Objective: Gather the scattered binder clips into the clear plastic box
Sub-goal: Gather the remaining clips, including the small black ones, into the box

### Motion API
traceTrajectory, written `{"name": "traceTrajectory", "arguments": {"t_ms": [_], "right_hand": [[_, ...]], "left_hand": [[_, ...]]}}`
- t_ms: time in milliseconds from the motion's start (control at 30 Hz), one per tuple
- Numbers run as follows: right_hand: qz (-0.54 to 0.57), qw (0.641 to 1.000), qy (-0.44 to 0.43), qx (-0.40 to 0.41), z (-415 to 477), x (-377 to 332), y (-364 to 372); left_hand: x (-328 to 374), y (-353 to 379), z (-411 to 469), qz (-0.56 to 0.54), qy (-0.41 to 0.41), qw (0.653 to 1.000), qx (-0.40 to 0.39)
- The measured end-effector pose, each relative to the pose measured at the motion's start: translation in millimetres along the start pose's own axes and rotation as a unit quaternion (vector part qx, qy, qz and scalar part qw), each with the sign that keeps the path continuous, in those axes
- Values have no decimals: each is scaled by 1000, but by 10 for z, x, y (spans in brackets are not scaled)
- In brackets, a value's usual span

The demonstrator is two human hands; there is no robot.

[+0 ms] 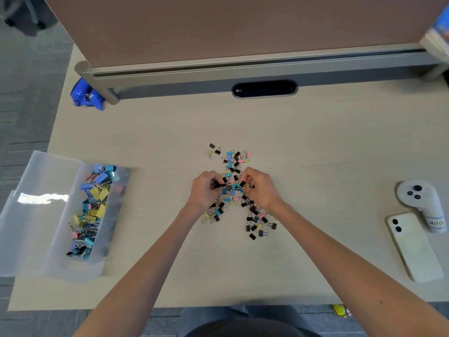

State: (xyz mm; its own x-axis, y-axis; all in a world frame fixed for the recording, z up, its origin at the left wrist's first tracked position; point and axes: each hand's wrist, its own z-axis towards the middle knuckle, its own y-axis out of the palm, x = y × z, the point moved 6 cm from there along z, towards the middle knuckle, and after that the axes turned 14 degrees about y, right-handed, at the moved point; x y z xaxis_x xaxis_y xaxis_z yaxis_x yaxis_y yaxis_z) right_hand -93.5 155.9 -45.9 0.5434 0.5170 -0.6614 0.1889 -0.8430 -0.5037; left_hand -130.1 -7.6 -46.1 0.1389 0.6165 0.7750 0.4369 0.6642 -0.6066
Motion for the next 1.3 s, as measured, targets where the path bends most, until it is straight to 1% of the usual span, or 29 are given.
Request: {"name": "traceTrajectory", "arguments": {"t_ms": [100,233,433,667,833,1000,1167,1300], "right_hand": [[16,1000,8,1,-24,-10,-8],[27,1000,11,10,-84,-54,-3],[38,999,-8,26,-207,-237,86],[32,998,-44,23,-349,-613,392],[42,997,-57,-2,-479,-1011,803],[55,994,-87,-25,-650,-1470,1275],[77,991,-92,-67,-859,-1861,1886],[73,988,-91,-99,-1023,-2057,2399]], "left_hand": [[-8,-46,-58,-42,-19,999,2],[-21,-87,-156,-72,-37,997,-2],[-7,-274,-314,-104,-51,993,22],[-174,-706,-559,-121,-46,990,59],[-443,-1152,-837,-111,-40,990,81],[-687,-1619,-1226,-114,-46,989,86],[-933,-2088,-1689,-95,-39,989,107],[-1231,-2429,-2078,-73,-57,988,120]]}}
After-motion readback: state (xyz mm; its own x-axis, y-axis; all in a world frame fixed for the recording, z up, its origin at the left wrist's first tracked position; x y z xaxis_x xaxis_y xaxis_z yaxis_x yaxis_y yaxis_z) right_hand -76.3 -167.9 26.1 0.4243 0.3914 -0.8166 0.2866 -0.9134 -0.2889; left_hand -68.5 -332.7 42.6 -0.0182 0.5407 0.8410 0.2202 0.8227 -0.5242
